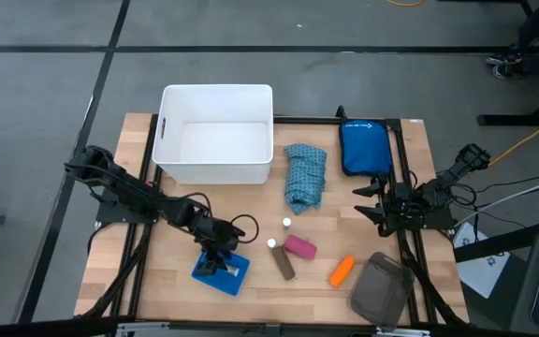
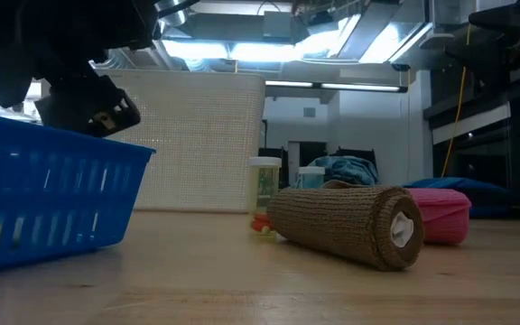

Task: Pick & Place Medicine items
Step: Put the yellow medicine bottle into the blue bin, then put the green medicine bottle into the blue bin

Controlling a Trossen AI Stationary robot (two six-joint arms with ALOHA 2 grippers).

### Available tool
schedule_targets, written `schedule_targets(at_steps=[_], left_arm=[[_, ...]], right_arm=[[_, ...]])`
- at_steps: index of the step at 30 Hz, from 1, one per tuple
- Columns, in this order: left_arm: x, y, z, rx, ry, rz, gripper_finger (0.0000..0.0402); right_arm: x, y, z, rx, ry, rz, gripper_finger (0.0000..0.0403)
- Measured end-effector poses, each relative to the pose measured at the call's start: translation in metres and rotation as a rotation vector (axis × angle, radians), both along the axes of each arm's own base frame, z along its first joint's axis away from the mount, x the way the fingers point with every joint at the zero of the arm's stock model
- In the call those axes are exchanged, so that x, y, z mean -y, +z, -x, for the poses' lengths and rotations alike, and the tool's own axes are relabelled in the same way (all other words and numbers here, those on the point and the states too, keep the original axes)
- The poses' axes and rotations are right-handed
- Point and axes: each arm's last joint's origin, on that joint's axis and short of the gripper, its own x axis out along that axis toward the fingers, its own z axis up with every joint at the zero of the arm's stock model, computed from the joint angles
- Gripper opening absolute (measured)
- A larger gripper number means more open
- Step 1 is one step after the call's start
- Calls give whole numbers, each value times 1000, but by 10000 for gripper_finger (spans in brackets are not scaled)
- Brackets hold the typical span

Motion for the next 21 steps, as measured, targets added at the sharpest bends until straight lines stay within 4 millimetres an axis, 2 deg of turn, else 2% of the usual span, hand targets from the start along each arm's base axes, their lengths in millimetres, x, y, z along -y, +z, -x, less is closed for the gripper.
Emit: schedule_targets(at_steps=[6,15,21], left_arm=[[-1,4,-3,66,2,-79,212],[3,34,-16,195,-69,-172,205],[-4,55,-28,355,-54,-403,205]], right_arm=[[0,0,0,0,0,0,245],[0,0,0,0,0,0,245],[0,0,0,0,0,0,245]])
